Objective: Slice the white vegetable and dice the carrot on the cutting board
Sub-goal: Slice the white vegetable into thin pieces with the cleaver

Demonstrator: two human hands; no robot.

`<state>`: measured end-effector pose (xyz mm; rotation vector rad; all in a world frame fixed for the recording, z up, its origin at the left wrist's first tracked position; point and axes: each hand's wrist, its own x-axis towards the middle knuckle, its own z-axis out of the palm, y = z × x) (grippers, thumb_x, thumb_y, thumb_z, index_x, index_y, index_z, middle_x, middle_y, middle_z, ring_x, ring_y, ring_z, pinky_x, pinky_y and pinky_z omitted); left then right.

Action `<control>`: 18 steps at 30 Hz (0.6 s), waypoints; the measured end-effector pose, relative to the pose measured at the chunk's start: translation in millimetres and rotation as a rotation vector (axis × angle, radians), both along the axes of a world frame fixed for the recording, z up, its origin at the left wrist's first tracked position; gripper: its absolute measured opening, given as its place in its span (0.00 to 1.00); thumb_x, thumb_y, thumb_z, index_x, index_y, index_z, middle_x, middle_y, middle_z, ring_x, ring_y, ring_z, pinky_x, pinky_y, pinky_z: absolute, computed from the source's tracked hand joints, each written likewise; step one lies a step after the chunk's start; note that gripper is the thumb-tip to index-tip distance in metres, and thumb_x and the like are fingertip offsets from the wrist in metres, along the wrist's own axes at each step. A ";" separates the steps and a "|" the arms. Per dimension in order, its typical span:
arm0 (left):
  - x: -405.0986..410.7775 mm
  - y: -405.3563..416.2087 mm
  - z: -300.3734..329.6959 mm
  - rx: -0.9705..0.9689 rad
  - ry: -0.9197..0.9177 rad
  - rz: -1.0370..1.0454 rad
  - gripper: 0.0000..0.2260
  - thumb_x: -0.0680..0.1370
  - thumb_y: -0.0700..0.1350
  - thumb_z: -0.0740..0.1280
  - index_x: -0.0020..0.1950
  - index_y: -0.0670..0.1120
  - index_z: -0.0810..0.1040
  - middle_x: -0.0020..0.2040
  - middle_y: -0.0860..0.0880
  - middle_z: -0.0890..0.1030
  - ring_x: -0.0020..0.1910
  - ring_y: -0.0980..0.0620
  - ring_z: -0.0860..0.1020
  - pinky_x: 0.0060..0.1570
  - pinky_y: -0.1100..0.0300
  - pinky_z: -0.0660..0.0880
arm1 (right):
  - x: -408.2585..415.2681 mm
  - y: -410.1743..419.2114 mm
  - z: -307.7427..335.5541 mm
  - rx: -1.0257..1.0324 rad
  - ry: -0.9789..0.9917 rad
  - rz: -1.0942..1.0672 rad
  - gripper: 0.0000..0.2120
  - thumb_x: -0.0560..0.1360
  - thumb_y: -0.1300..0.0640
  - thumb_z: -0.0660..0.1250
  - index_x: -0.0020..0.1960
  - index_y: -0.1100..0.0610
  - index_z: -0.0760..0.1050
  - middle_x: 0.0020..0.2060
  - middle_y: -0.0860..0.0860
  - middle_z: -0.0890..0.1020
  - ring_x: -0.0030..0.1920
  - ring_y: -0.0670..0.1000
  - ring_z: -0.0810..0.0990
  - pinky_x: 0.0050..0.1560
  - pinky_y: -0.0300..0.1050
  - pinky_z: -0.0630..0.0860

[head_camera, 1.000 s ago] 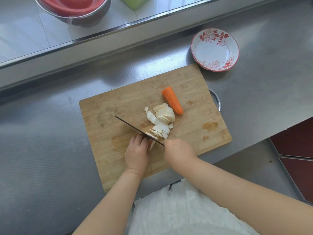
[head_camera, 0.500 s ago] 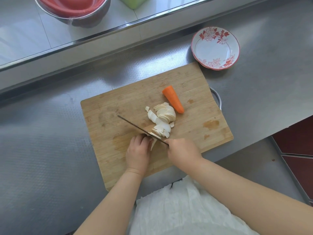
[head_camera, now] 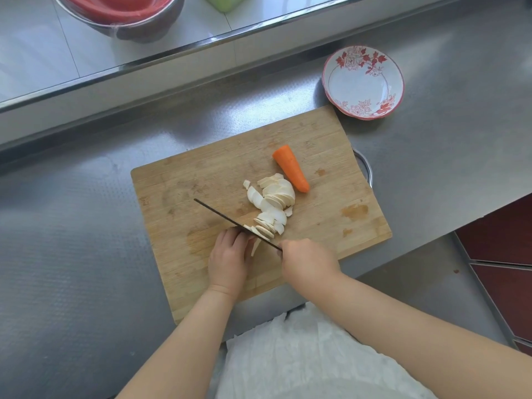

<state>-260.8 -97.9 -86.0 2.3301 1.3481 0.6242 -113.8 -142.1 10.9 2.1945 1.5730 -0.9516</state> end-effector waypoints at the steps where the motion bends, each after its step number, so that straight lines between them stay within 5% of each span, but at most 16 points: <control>1: 0.0 -0.1 -0.9 0.004 0.001 -0.002 0.10 0.76 0.44 0.62 0.43 0.40 0.80 0.41 0.43 0.79 0.42 0.47 0.70 0.31 0.56 0.71 | -1.0 3.3 -0.7 -0.024 -0.001 -0.008 0.11 0.78 0.63 0.56 0.54 0.54 0.75 0.41 0.52 0.79 0.38 0.55 0.72 0.31 0.42 0.65; 8: -1.4 -0.1 -4.6 0.019 0.007 0.001 0.09 0.77 0.44 0.64 0.43 0.41 0.80 0.40 0.44 0.77 0.39 0.46 0.70 0.34 0.55 0.68 | 0.2 15.5 -10.2 -0.064 0.048 -0.094 0.10 0.79 0.58 0.57 0.57 0.54 0.74 0.50 0.54 0.80 0.50 0.57 0.79 0.40 0.44 0.70; 13: -4.7 -6.0 3.2 -0.025 -0.048 -0.019 0.10 0.77 0.45 0.64 0.43 0.41 0.82 0.44 0.46 0.80 0.43 0.47 0.74 0.42 0.62 0.67 | 14.8 24.2 -14.7 -0.051 0.218 -0.310 0.13 0.79 0.48 0.60 0.53 0.56 0.76 0.39 0.52 0.78 0.42 0.55 0.79 0.40 0.45 0.74; 18: -1.4 -4.7 4.5 -0.044 -0.018 0.019 0.11 0.76 0.47 0.63 0.42 0.42 0.82 0.42 0.45 0.79 0.42 0.48 0.71 0.38 0.60 0.68 | 14.1 9.0 -6.7 0.046 0.112 -0.076 0.12 0.80 0.51 0.57 0.59 0.52 0.75 0.44 0.53 0.81 0.44 0.57 0.79 0.35 0.44 0.70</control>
